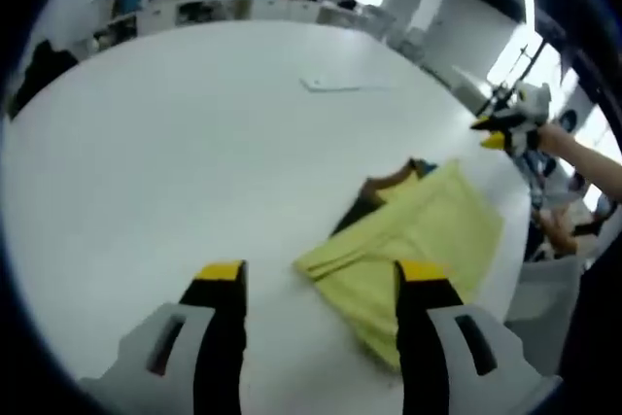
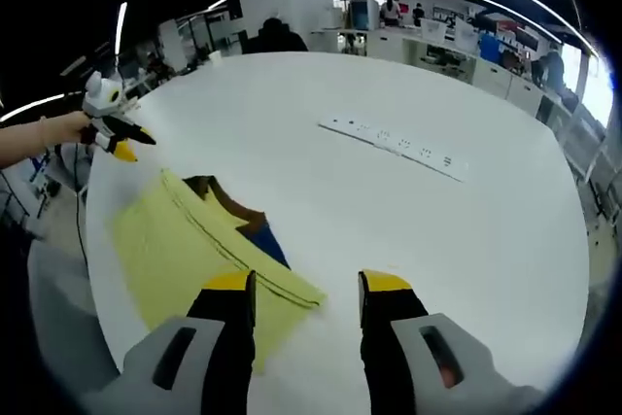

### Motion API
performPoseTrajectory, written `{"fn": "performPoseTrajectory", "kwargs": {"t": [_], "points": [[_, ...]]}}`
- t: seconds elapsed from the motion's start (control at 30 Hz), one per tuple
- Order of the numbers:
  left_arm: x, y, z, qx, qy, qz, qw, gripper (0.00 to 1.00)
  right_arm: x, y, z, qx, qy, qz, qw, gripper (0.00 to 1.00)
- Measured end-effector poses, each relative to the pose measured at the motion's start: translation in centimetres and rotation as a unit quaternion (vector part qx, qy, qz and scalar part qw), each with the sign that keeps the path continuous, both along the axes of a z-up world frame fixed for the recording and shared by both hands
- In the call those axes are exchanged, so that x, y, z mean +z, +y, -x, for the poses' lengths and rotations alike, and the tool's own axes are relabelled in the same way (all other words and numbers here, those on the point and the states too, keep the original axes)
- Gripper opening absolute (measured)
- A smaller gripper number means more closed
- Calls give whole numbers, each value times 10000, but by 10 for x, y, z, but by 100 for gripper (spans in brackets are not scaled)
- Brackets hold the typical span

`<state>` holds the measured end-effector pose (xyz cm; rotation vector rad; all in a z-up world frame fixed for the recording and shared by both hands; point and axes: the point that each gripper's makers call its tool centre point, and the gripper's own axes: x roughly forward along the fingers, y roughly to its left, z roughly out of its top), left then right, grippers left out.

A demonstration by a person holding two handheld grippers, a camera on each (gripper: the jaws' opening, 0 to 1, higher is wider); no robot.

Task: Fold the garment on the visible template until the final outline fits inside the template.

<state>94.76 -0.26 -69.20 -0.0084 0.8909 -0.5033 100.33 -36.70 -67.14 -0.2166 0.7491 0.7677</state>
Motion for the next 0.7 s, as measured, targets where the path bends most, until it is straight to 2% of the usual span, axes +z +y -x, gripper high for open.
{"fn": "performPoseTrajectory", "kwargs": {"t": [0.1,0.37,0.7], "points": [[5,3,11,-8,-112,-150,9998,80,10,1,12,-36,-78,-53,9999,56],[14,3,47,-116,-244,-274,9993,87,21,-5,46,-192,-58,-260,9995,64],[48,0,77,-51,-634,-193,9978,97,40,-17,77,-472,-242,-468,9975,74]]}}
